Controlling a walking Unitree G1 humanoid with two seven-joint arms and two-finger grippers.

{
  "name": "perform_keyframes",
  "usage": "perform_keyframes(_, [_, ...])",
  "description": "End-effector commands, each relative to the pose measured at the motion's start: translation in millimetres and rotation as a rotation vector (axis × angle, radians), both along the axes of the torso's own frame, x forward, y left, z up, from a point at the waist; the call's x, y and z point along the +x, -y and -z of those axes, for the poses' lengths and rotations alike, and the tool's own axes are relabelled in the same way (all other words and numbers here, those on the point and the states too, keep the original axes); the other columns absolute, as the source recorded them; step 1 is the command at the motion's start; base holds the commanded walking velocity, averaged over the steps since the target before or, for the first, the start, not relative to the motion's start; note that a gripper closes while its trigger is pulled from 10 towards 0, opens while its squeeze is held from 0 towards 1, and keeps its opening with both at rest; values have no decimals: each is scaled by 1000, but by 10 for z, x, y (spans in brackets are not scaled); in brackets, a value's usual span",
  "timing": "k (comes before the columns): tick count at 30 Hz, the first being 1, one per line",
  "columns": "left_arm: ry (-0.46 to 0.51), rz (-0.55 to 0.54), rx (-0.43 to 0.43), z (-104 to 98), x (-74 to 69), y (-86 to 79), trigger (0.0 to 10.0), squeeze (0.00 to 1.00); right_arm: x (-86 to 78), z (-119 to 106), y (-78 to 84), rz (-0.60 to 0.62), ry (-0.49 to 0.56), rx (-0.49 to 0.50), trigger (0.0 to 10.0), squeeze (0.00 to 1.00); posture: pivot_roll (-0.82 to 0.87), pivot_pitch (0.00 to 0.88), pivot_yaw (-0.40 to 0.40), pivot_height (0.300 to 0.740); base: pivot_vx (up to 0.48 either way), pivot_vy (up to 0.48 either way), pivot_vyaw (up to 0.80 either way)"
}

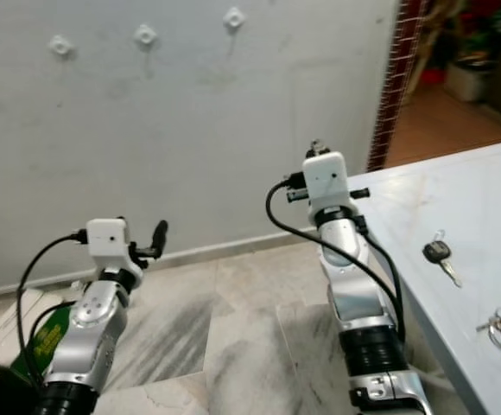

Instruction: Hang keys on a hook

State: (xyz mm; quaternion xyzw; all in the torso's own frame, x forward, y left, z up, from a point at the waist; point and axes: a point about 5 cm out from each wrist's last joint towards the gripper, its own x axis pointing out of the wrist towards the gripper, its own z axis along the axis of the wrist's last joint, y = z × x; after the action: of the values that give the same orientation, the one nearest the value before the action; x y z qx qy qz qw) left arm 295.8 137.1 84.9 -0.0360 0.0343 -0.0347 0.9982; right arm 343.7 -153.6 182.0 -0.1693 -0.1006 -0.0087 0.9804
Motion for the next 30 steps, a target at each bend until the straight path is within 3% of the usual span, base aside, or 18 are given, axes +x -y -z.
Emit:
perform_keyframes(1, [6,-45,9,-36,11,-114,10000,0,12,-45,-112,-38,16,13,10000,0,-56,0,81,740,0,0,0])
perform_keyframes(13, [16,-6,-62,-104,76,-135,10000,0,40,-131,-176,-58,51,-5,10000,0,-65,0,93,740,0,0,0])
perform_keyframes(25, [7,28,-89,-70,50,-43,10000,0,27,-142,-196,-83,68,-51,10000,0,-75,0,93,740,345,0,0])
perform_keyframes(30, [7,33,-89,-73,60,-39,10000,0,40,-159,-211,-84,74,-48,10000,0,-76,0,96,740,402,0,479])
